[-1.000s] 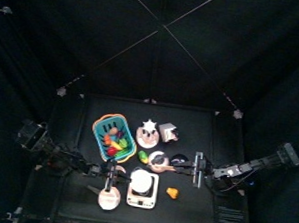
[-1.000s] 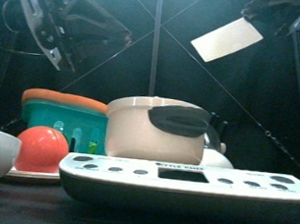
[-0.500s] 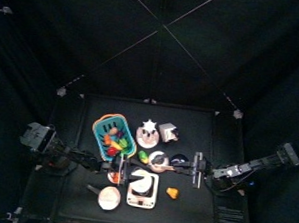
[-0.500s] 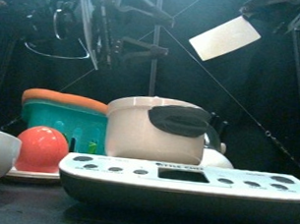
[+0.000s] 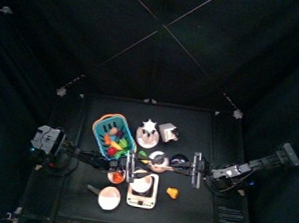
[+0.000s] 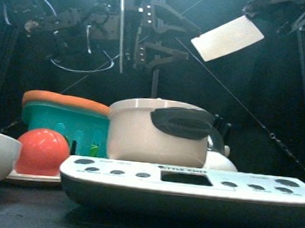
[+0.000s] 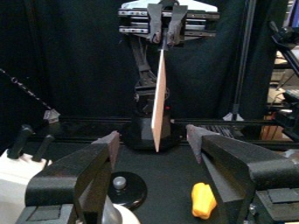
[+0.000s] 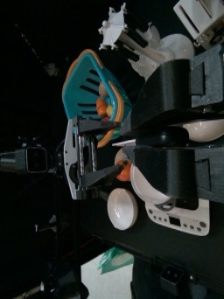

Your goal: Grasp cleaver with other arm

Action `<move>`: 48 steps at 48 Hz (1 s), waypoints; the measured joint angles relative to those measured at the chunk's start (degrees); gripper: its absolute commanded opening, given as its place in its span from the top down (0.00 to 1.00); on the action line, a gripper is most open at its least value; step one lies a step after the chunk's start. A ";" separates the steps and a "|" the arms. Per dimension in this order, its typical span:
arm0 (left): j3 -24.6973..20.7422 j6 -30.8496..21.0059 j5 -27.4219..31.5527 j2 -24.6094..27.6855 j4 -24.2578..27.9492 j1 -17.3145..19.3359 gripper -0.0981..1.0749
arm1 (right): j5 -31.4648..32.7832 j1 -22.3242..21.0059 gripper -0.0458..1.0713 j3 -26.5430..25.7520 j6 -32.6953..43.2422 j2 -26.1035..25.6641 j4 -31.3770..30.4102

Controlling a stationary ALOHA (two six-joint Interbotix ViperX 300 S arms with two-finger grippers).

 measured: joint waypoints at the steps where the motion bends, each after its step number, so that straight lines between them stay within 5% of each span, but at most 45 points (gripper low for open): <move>1: -0.26 0.00 0.00 0.18 0.09 0.09 0.11 | -0.09 0.00 0.61 0.09 0.00 0.00 0.00; 9: -2.20 0.00 0.00 1.85 0.09 0.09 0.20 | 0.00 -0.09 0.61 -0.18 0.00 0.09 0.00; 29: -2.90 -0.09 0.00 2.46 0.26 0.26 0.66 | 0.00 -0.44 0.61 -0.26 -0.09 0.00 1.67; 48: -1.76 -0.09 0.00 2.29 0.18 0.18 0.68 | 0.00 -4.13 0.60 0.62 -0.79 0.97 19.07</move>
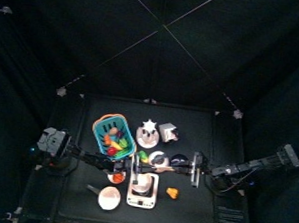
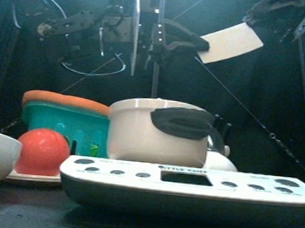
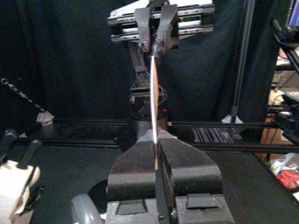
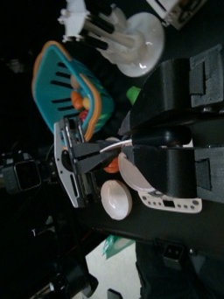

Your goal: Grasp cleaver with other arm

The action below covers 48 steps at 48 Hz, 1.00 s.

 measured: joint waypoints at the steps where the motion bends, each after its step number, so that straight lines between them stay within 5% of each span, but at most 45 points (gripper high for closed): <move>1: 0.00 0.00 0.00 0.00 0.09 0.00 0.68 | 0.00 -0.18 0.60 0.18 -0.18 0.00 0.79; 19: 0.79 -0.09 0.09 -0.09 -0.26 -0.26 0.68 | 1.49 -0.97 0.53 2.81 -1.32 4.48 13.36; 34: 2.37 -0.18 0.09 -0.79 -1.49 -0.35 0.68 | 5.27 -0.35 0.50 1.58 -8.26 4.66 14.94; 48: 3.43 -0.18 0.00 -1.23 -2.64 -0.88 0.68 | 13.89 4.92 0.18 -0.09 -14.50 4.75 18.72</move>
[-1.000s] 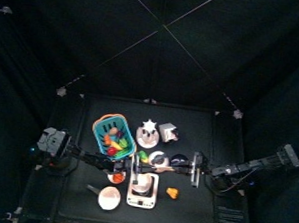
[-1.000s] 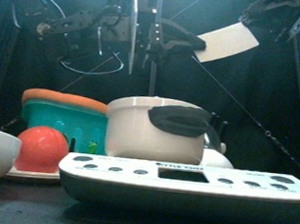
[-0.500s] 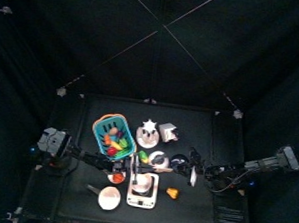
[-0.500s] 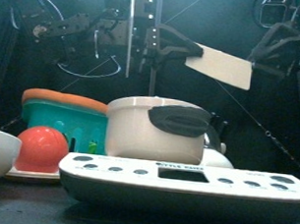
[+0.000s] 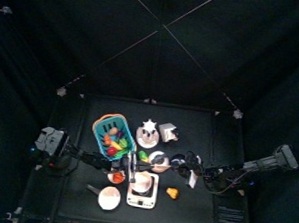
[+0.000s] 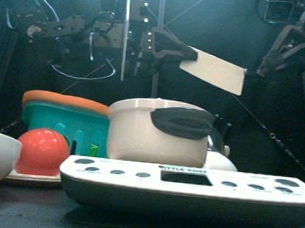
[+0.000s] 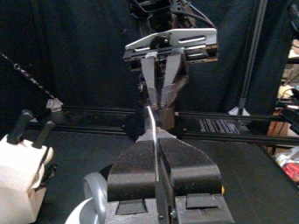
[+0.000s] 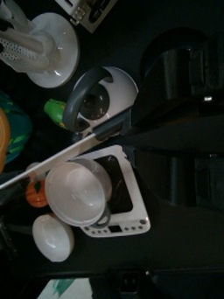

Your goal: Grasp cleaver with other arm

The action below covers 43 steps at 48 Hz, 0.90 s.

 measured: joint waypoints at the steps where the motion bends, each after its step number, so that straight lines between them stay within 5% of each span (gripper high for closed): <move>1: 0.09 0.00 0.00 0.00 0.00 -0.09 0.68 | 0.70 0.26 0.18 -0.09 -0.18 0.00 0.18; 43: 1.23 -0.53 0.00 0.00 -3.34 -3.87 0.68 | 3.52 2.02 0.17 -4.66 -3.60 2.29 -3.25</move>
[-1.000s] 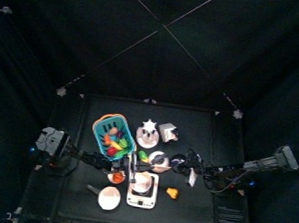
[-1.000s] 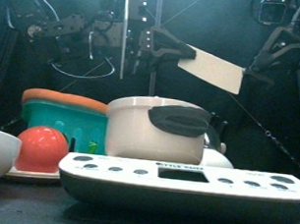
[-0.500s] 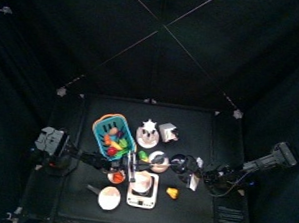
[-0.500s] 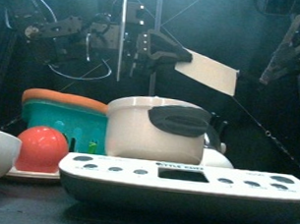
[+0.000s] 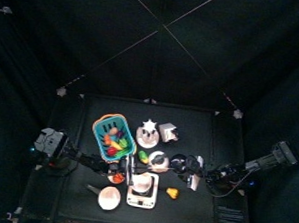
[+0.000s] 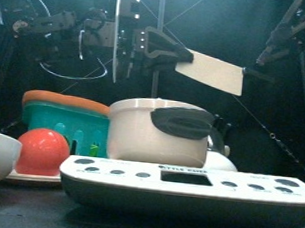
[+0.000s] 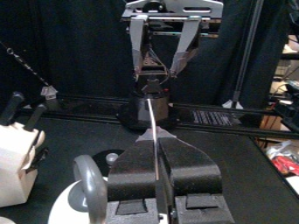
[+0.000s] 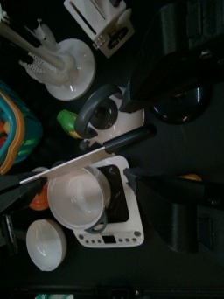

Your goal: Grasp cleaver with other arm

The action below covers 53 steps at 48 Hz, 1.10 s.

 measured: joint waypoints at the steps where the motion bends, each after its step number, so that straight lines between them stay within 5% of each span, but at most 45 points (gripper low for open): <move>1: 0.00 0.00 0.09 0.00 0.00 0.00 0.68 | -0.53 0.00 0.17 0.09 -0.09 0.53 0.09; 35: -0.88 0.09 0.09 0.00 0.09 -1.67 0.68 | -9.76 -6.33 0.19 2.72 -0.18 3.60 -0.18; 53: -0.88 0.09 0.00 0.00 0.00 -1.49 0.68 | -9.93 -5.71 0.44 3.69 -0.53 3.25 2.20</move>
